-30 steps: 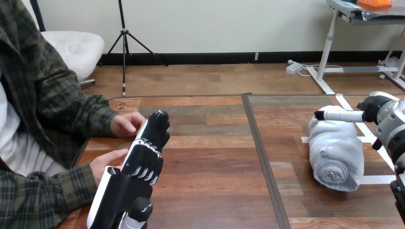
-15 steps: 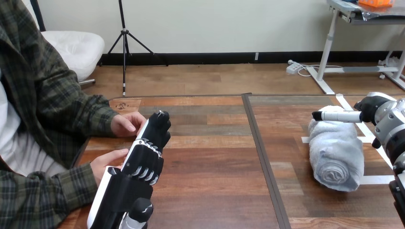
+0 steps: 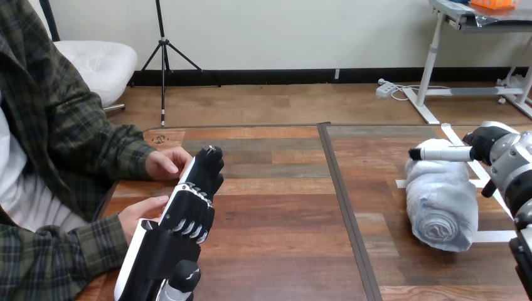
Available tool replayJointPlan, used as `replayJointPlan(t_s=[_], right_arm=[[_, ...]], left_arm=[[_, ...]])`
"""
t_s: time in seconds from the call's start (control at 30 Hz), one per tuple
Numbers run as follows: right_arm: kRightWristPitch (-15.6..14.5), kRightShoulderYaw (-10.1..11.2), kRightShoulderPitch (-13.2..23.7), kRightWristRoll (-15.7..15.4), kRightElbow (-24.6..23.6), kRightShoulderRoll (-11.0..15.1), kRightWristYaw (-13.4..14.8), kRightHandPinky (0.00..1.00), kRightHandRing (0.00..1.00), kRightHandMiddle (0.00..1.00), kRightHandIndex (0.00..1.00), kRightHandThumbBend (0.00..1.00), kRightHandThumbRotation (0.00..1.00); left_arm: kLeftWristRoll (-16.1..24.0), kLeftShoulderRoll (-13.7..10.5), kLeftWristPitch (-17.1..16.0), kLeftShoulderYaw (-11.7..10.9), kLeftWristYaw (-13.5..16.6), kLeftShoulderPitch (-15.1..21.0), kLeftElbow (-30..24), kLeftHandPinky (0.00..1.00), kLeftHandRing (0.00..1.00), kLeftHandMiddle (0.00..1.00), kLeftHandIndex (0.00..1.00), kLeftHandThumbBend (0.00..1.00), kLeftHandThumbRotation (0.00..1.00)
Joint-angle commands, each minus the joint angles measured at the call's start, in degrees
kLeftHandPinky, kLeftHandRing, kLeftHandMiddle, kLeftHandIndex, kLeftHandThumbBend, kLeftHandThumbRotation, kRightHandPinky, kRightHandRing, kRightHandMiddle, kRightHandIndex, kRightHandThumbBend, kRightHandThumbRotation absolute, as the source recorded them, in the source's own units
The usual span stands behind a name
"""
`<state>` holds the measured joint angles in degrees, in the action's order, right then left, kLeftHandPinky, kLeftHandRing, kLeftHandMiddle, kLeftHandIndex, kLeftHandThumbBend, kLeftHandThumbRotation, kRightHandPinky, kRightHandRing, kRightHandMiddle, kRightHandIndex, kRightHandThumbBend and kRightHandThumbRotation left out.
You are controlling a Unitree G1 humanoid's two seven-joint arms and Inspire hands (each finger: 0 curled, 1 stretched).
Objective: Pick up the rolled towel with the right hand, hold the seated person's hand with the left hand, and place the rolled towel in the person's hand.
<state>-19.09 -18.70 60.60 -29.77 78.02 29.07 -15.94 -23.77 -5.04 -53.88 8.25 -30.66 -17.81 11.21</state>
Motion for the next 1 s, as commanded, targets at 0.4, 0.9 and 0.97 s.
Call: replayJointPlan(t_s=[0.4, 0.9, 0.97], right_arm=[[0.6, -2.9, -0.1, -2.7, -0.7, -2.3, 0.1, 0.38, 0.97, 1.00, 1.00, 0.90, 0.76], [-3.1, -1.3, -1.6, -0.9, -1.0, -4.8, 9.4, 0.37, 0.74, 0.85, 0.98, 0.92, 0.52], [-3.4, -1.5, -1.5, -1.0, -1.2, -5.1, 9.7, 0.36, 0.69, 0.83, 0.99, 0.92, 0.49]], left_arm=[[-0.6, 1.5, -0.7, 0.4, -0.6, 0.8, -2.9, 1.00, 1.00, 0.97, 0.94, 1.00, 0.81], [-0.6, 1.8, -1.2, 0.6, -0.5, 0.9, -3.3, 1.00, 0.99, 0.96, 0.94, 1.00, 0.81], [-0.5, 1.9, -1.1, 0.6, -0.4, 0.9, -3.5, 1.00, 0.99, 0.96, 0.94, 1.00, 0.81]])
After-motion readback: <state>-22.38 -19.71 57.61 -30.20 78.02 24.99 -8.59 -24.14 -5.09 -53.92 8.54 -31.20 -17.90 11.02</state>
